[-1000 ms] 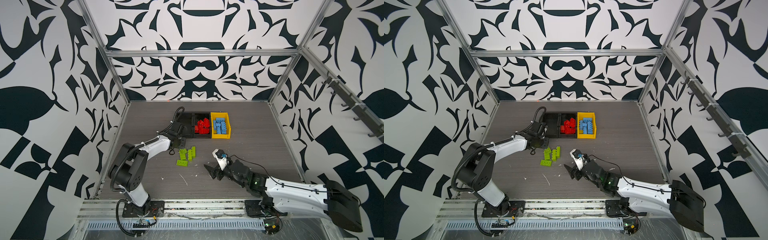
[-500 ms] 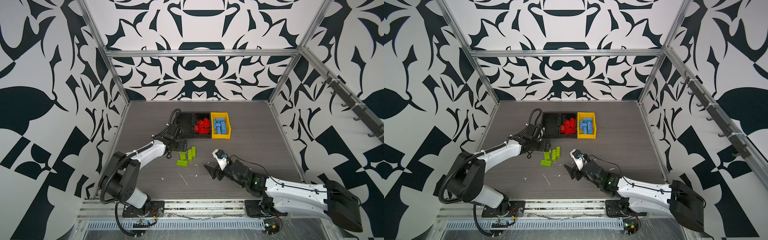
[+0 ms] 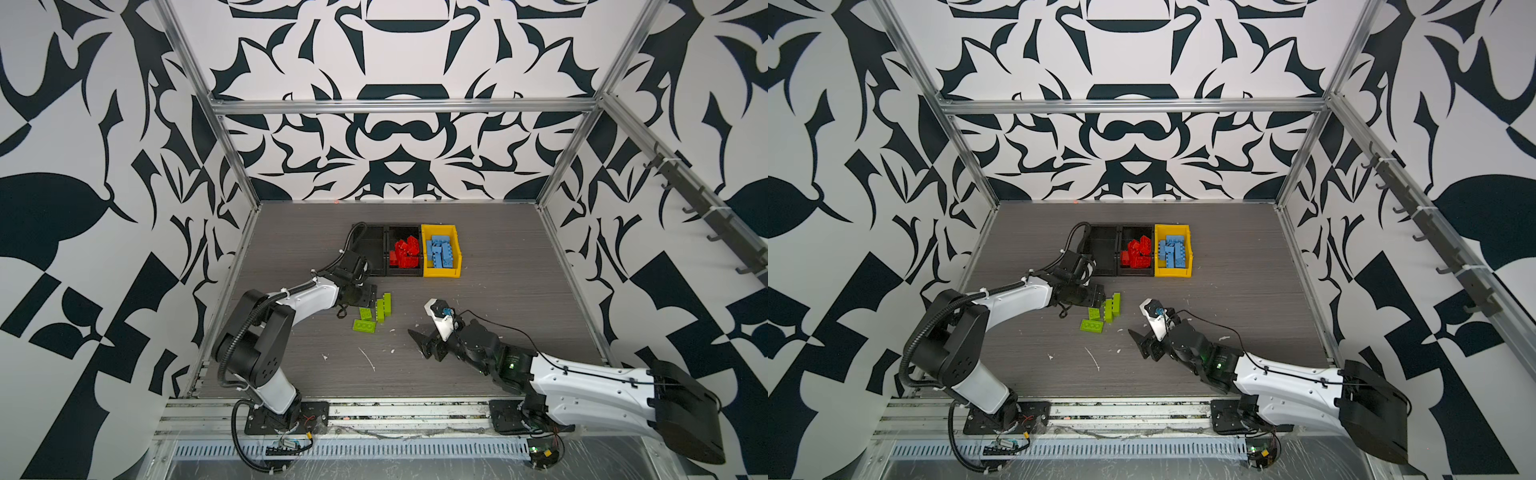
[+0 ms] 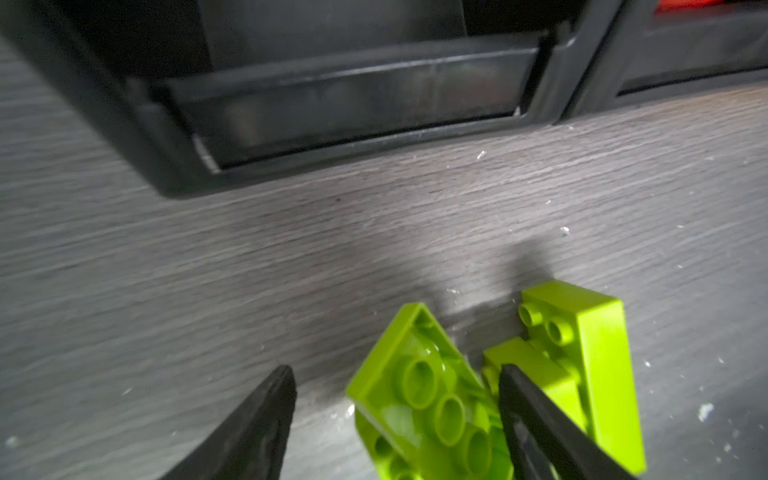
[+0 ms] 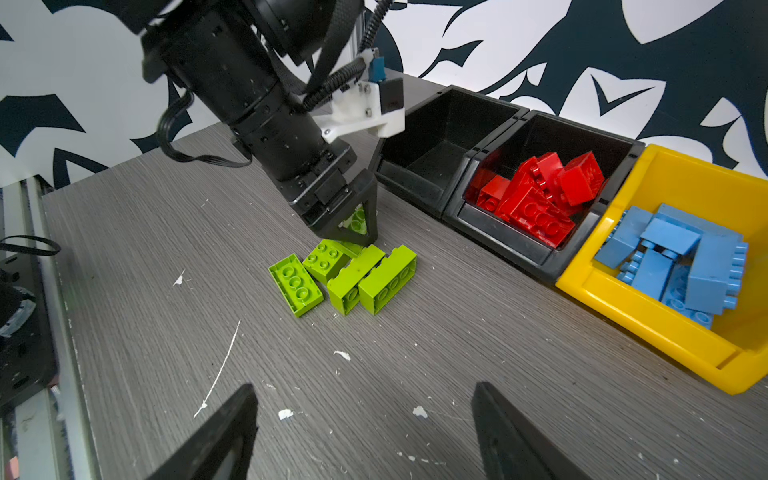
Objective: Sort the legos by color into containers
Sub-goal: 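Lower the left gripper onto a lime-green brick and close on it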
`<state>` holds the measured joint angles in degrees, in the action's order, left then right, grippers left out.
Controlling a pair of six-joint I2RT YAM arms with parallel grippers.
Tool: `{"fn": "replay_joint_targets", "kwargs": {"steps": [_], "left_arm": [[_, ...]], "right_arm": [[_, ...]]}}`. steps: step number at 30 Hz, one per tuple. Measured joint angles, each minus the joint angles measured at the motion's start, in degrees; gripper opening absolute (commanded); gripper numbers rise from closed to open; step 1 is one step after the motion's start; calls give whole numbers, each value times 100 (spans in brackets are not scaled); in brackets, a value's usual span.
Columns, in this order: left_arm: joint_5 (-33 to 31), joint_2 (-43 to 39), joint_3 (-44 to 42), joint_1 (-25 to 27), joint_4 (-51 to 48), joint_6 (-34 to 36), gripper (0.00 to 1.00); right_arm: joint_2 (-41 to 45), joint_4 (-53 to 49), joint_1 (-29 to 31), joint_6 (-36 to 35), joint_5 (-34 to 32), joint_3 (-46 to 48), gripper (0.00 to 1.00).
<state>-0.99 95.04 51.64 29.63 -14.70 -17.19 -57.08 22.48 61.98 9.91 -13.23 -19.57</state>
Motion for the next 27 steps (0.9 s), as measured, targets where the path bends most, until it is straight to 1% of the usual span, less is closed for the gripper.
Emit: {"fn": "replay_joint_targets", "kwargs": {"steps": [5,9,18,24,27], "left_arm": [[-9,129,111,2,44,13,69],[-42,190,201,2,57,52,62],[-68,638,573,2,83,369,60],[-68,949,931,2,151,522,56],[-66,960,935,2,166,568,47]], "right_arm": [[0,0,0,0,0,0,83],[-17,-2,0,0,0,-11,83],[-127,-24,0,0,0,-31,83],[-162,-42,0,0,0,-35,83],[-190,-46,0,0,2,-63,84]]}}
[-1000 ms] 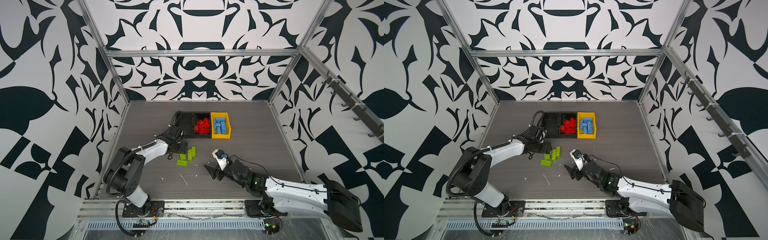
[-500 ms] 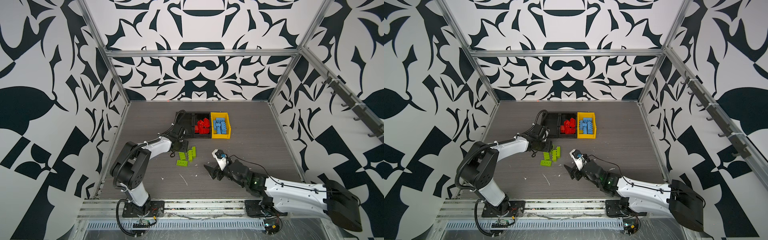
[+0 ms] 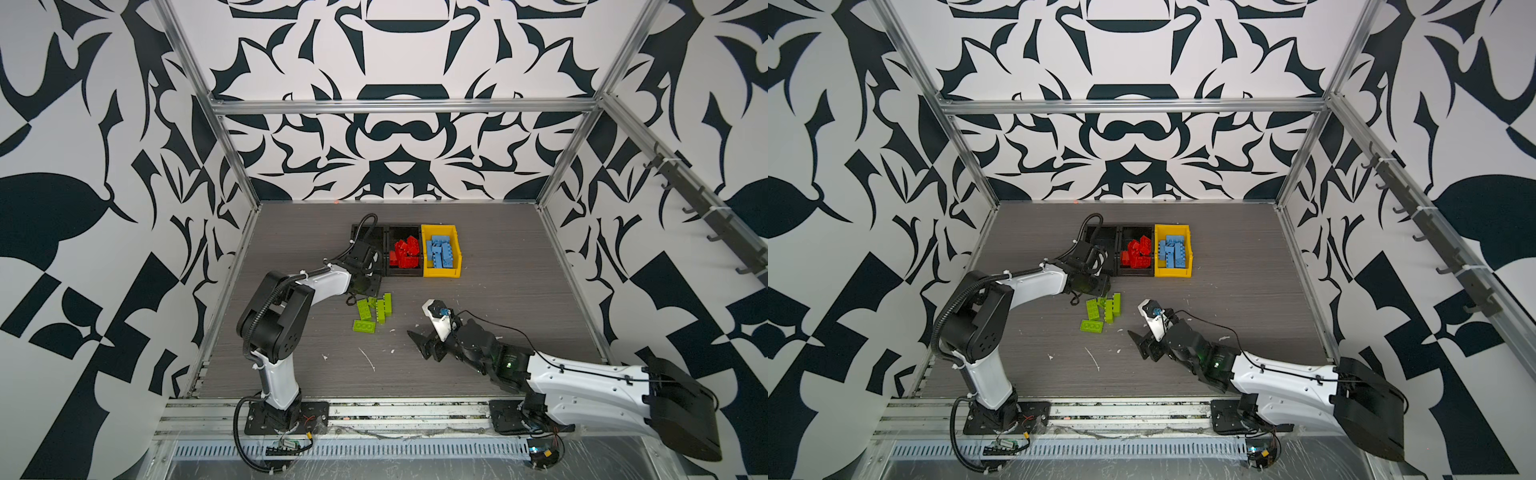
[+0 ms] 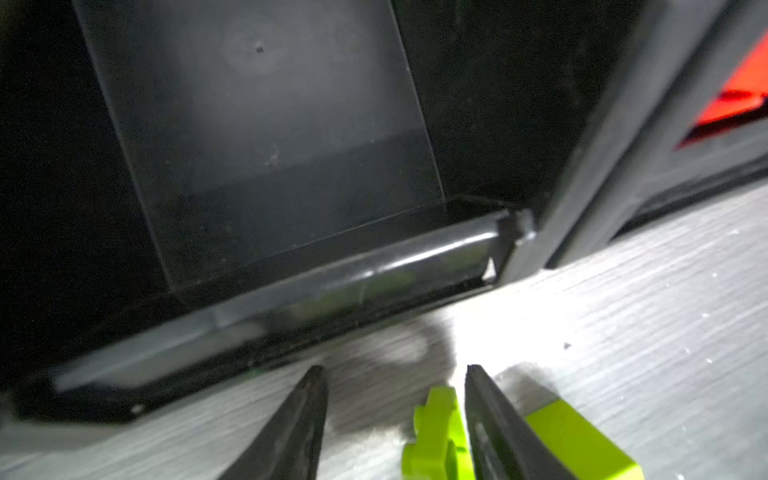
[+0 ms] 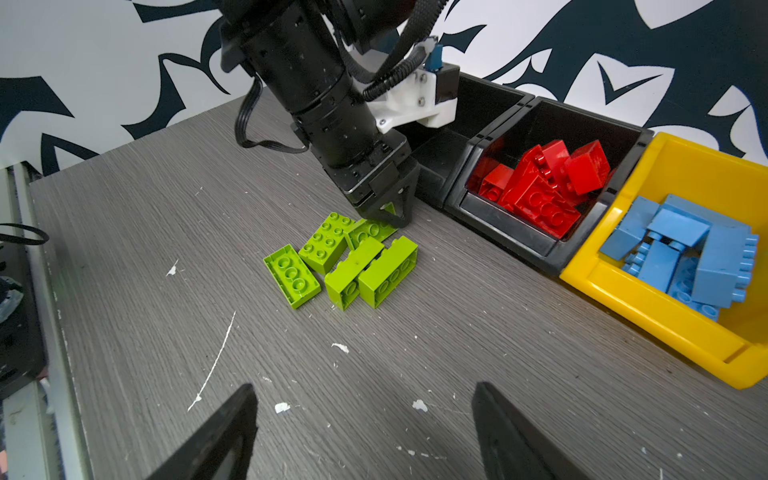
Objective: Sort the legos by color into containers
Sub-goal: 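Lower the left gripper onto a lime-green brick and close on it, then lift the green brick with the left gripper and drop it into the empty black bin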
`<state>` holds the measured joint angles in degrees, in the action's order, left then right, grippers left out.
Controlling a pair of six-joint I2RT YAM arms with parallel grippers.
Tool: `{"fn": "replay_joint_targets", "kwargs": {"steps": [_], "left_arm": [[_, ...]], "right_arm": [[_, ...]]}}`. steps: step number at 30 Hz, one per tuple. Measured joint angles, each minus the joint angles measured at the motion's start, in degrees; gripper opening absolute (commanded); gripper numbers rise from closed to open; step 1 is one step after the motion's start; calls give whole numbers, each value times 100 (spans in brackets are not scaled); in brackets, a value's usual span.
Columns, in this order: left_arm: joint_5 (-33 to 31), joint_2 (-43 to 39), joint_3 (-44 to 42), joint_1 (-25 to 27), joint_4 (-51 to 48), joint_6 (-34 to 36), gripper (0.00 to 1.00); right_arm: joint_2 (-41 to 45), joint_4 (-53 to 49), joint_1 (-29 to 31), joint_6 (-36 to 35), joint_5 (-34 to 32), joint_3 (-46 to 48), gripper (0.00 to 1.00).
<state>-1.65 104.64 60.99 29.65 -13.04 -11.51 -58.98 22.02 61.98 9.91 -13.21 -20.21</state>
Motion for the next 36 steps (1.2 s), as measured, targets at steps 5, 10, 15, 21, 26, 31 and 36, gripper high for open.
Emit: {"fn": "replay_joint_targets", "kwargs": {"steps": [5,10,15,21,26,31,36], "left_arm": [[20,-22,-46,0,13,48,36],[44,-223,-282,0,2,42,32],[76,-378,-348,0,9,42,26],[149,-538,-348,0,39,33,21],[151,-601,-348,0,35,31,19],[127,-741,-308,0,-111,7,18],[83,-999,-111,0,-310,-46,18]], "right_arm": [[-11,4,0,0,0,-33,84],[-33,-2,0,0,0,-33,84],[-33,-7,0,0,0,-33,84],[-48,-7,0,0,0,-35,84],[-85,-11,0,0,0,-42,84],[-85,-11,0,0,0,-44,84],[-85,-11,0,0,2,-48,84]]}}
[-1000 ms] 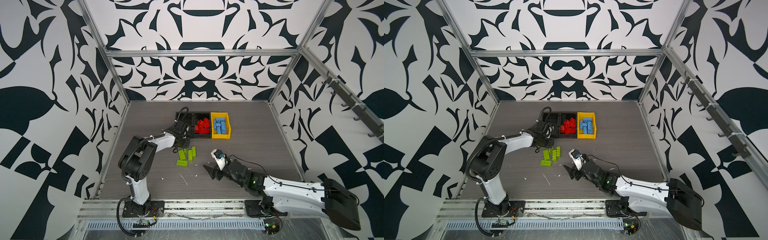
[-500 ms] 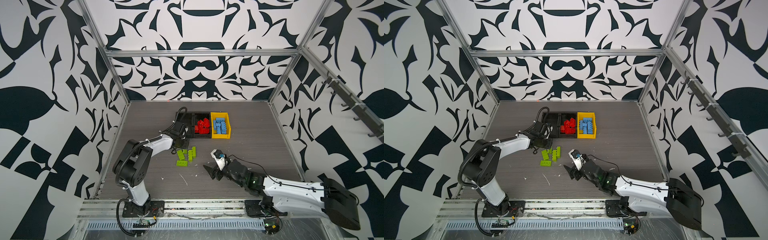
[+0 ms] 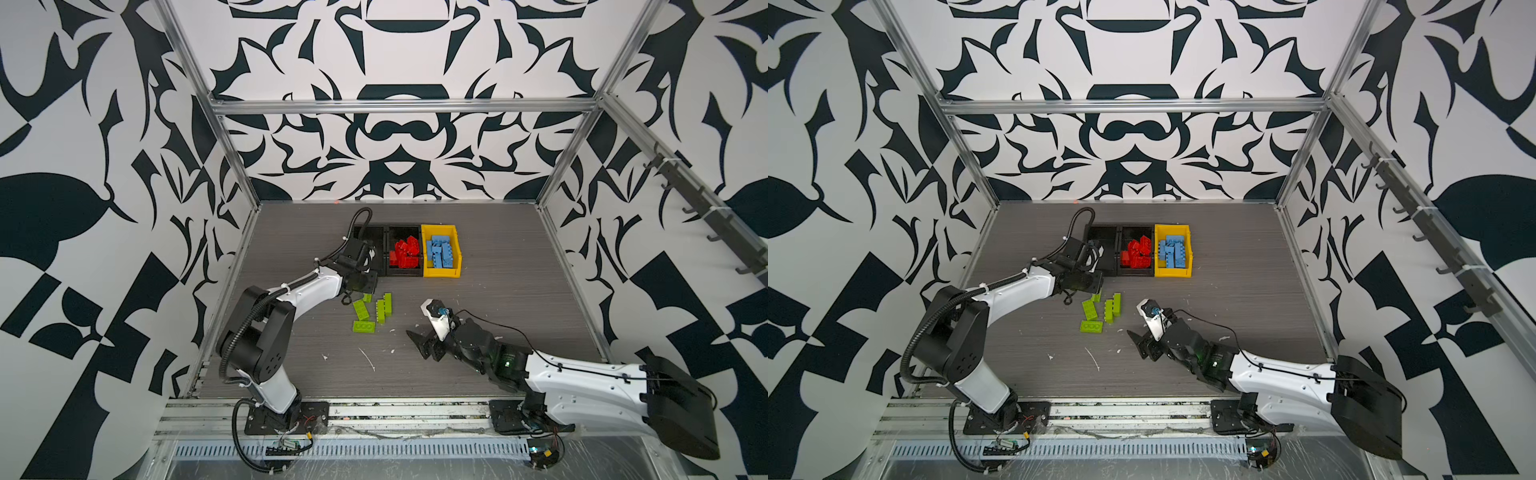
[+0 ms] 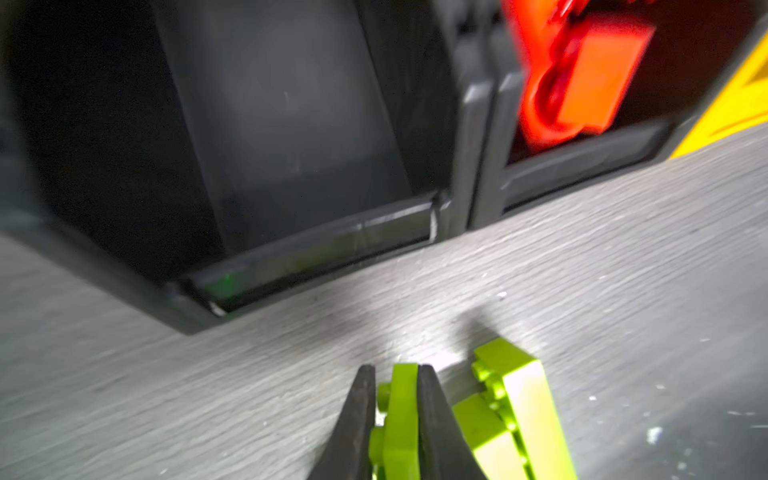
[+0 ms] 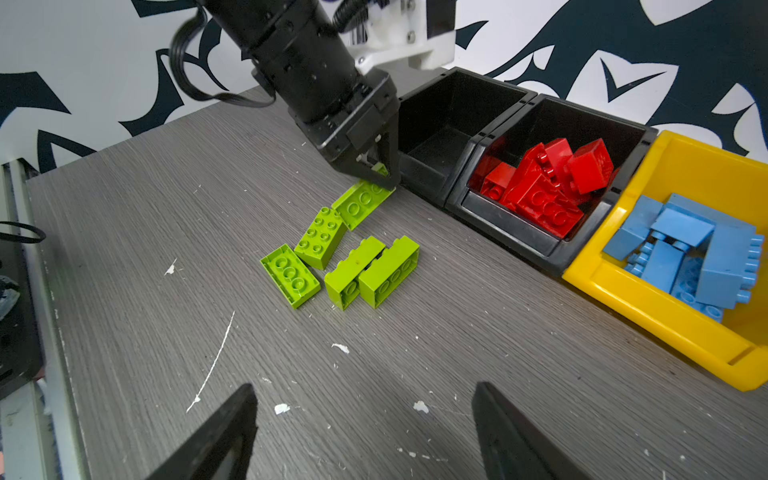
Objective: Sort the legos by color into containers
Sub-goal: 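Lift the green brick with the left gripper and drop it into the empty black bin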
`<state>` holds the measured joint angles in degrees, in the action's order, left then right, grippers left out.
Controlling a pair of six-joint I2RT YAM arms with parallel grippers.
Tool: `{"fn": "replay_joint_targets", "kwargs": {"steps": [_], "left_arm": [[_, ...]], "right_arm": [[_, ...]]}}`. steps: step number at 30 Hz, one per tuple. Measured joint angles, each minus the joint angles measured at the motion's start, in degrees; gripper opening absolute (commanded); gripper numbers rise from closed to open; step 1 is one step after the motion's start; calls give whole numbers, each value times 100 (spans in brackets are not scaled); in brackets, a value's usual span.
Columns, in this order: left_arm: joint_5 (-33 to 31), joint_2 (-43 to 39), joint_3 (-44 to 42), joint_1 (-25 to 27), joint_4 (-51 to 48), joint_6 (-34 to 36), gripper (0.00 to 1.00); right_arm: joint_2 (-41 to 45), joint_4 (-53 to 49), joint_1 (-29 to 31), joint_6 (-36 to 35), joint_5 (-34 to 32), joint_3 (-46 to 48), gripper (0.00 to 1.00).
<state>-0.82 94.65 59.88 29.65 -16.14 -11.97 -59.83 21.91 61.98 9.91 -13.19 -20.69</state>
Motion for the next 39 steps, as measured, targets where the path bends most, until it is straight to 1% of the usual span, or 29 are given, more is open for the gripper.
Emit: {"fn": "replay_joint_targets", "kwargs": {"steps": [4,9,12,16,21,27,33,39], "left_arm": [[2,-72,442,0,-170,-15,18],[-44,166,1462,0,-319,0,18],[-155,605,2155,-7,-376,48,18],[-245,1421,2992,-70,-516,129,16],[-350,2210,3558,-177,-667,197,15],[-256,2234,3477,-385,-656,170,14],[90,1696,2778,-643,-407,46,15],[127,1633,2889,-741,-367,48,15]], "right_arm": [[0,0,0,0,-2,-4,84],[0,0,0,0,-2,-4,84],[0,0,0,0,0,-4,84],[0,0,0,2,22,-4,84],[4,0,0,2,59,-4,84],[33,2,0,2,61,-4,84],[28,2,0,2,85,-4,84],[28,2,0,2,96,-4,84]]}}
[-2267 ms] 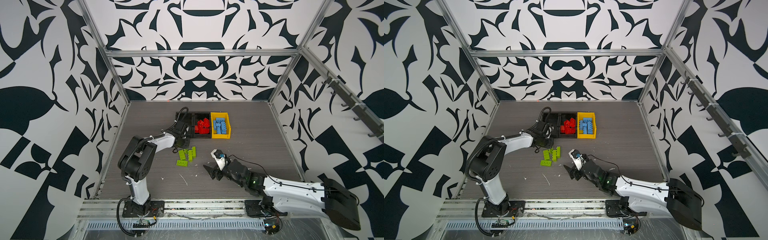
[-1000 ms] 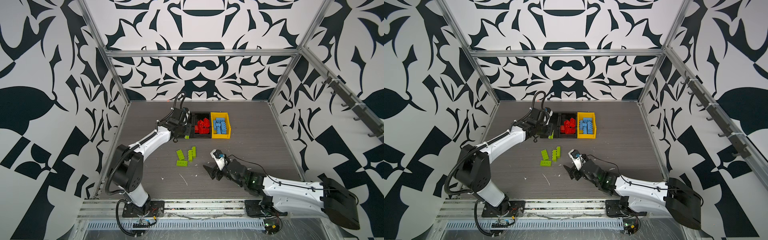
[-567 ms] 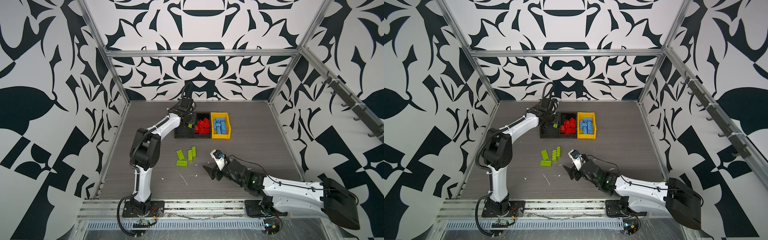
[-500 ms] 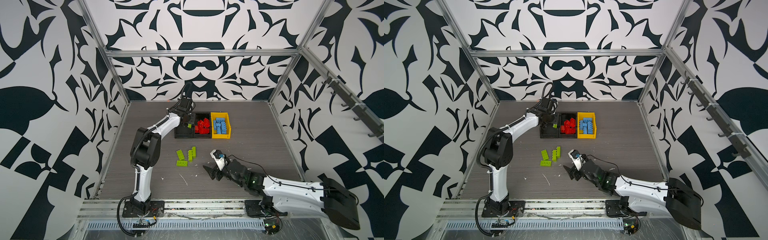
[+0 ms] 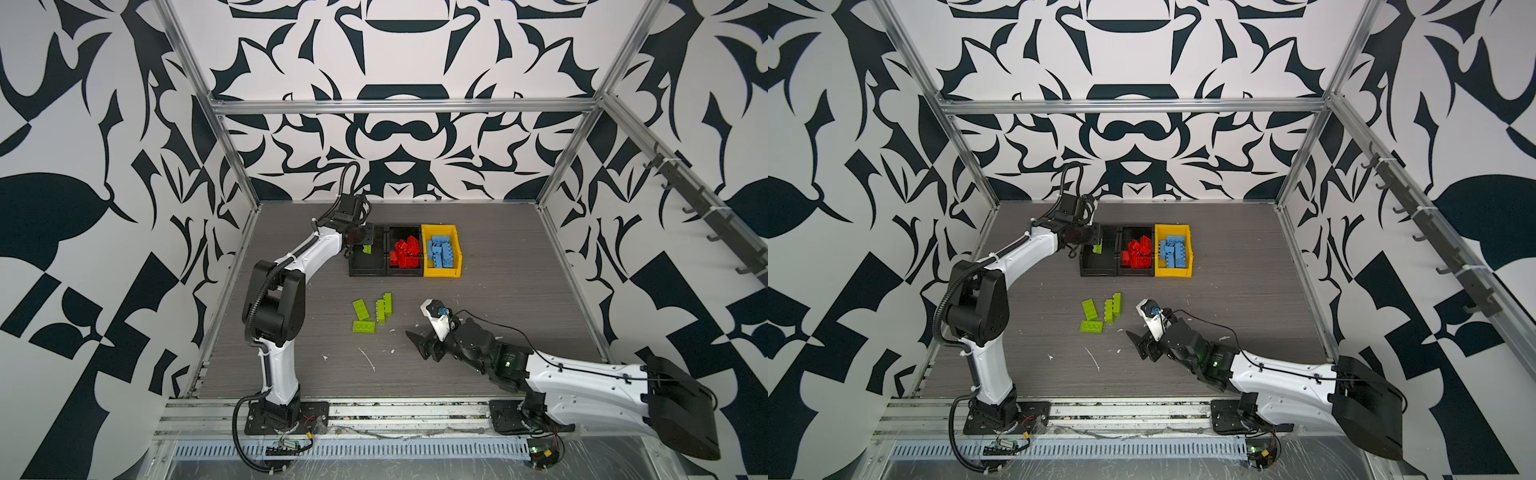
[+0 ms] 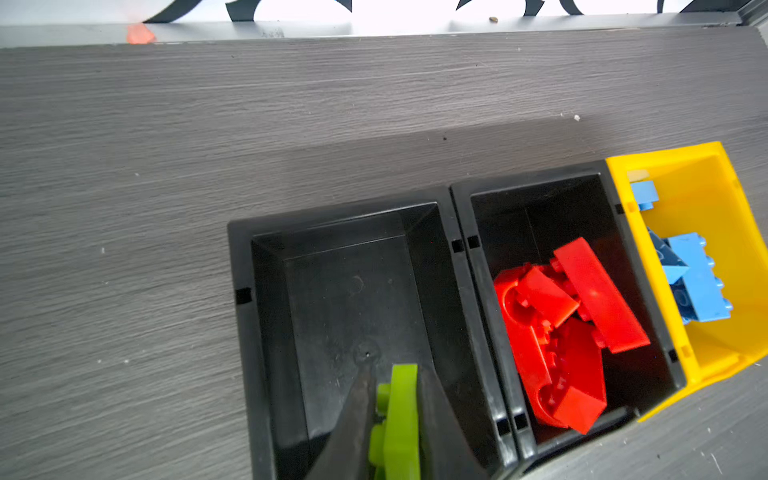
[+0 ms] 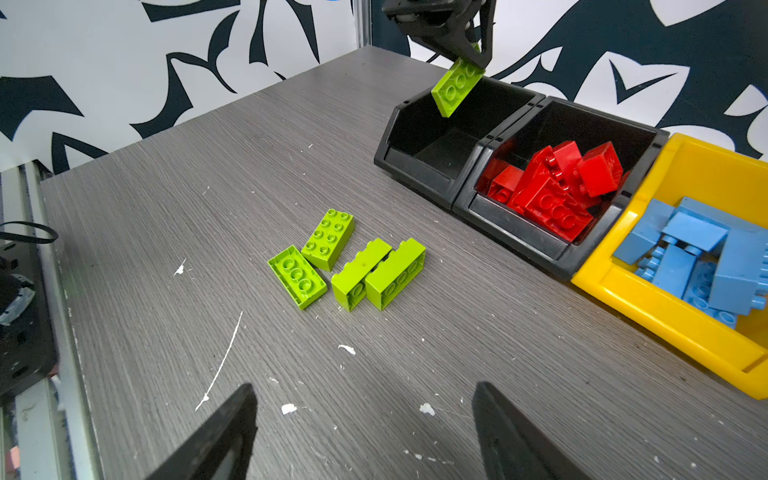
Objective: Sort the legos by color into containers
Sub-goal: 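Lift the green brick with the left gripper and drop it into the empty black bin, then move the left gripper back down onto the next lime-green brick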
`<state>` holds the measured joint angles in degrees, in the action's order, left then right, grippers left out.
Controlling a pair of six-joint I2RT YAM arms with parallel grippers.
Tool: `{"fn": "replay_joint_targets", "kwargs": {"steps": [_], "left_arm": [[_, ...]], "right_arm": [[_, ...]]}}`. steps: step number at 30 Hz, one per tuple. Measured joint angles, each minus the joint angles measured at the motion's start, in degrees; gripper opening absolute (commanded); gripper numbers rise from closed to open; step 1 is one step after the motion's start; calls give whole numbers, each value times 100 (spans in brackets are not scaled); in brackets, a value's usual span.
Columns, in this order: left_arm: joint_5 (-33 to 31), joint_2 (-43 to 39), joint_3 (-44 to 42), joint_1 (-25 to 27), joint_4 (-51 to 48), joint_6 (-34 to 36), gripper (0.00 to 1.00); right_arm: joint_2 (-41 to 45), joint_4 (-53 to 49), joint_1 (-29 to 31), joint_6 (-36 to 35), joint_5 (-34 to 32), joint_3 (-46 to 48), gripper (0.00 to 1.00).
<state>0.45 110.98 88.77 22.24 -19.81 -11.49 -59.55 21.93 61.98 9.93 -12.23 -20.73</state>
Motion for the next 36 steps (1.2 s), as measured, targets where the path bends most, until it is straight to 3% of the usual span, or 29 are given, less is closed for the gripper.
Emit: {"fn": "replay_joint_targets", "kwargs": {"steps": [11,14,16,18,24,27,36], "left_arm": [[-70,511,103,13,66,66,16],[-116,511,111,17,74,101,31],[-151,511,111,17,74,109,49],[-173,511,111,17,72,144,61],[-258,411,70,28,-13,118,64],[-365,-114,-372,63,-59,61,63],[-551,-2479,-2800,540,-37,-457,62]], "right_arm": [[-2,2,0,0,7,0,84],[-2,2,0,0,7,0,84],[-2,2,0,0,9,0,84],[-2,2,0,0,15,0,84],[-26,0,0,0,37,0,84],[-26,0,0,0,44,0,84],[-24,0,0,-2,31,0,84]]}}
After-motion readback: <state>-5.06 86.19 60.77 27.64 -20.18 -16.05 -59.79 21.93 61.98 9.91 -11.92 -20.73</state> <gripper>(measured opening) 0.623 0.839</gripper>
